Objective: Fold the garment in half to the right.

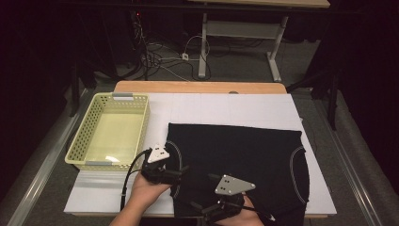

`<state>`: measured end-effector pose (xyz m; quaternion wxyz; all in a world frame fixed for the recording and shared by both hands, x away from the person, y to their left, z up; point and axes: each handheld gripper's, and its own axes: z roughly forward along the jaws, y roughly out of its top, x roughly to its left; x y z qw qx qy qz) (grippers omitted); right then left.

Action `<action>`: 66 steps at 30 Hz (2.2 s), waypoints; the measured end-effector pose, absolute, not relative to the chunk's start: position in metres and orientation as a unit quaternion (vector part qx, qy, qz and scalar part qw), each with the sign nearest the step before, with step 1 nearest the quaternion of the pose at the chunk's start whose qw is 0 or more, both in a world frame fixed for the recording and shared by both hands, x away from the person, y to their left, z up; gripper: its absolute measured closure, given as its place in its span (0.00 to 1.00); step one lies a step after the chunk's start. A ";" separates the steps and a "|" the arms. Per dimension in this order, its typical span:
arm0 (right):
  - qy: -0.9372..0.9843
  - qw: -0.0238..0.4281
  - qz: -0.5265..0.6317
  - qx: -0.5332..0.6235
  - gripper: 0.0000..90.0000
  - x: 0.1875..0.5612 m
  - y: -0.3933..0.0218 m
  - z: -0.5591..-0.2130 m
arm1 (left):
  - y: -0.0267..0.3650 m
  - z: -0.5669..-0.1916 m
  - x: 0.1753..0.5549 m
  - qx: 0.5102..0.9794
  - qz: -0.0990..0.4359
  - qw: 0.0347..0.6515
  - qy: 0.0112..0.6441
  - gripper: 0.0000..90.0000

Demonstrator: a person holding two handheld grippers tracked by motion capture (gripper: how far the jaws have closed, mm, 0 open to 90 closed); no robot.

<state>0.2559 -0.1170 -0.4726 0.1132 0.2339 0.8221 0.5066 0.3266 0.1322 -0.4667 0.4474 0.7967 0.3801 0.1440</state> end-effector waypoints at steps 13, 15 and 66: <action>0.819 0.139 0.504 0.238 0.00 0.254 -0.124 -0.460 | 0.112 -0.442 0.365 0.791 0.146 0.447 0.391 0.00; 0.815 0.136 0.512 0.237 0.00 0.254 -0.125 -0.459 | 0.113 -0.438 0.370 0.789 0.145 0.449 0.395 0.00; 0.853 0.111 0.458 0.223 0.19 0.236 -0.073 -0.485 | 0.129 -0.489 0.433 0.783 0.160 0.375 0.470 0.87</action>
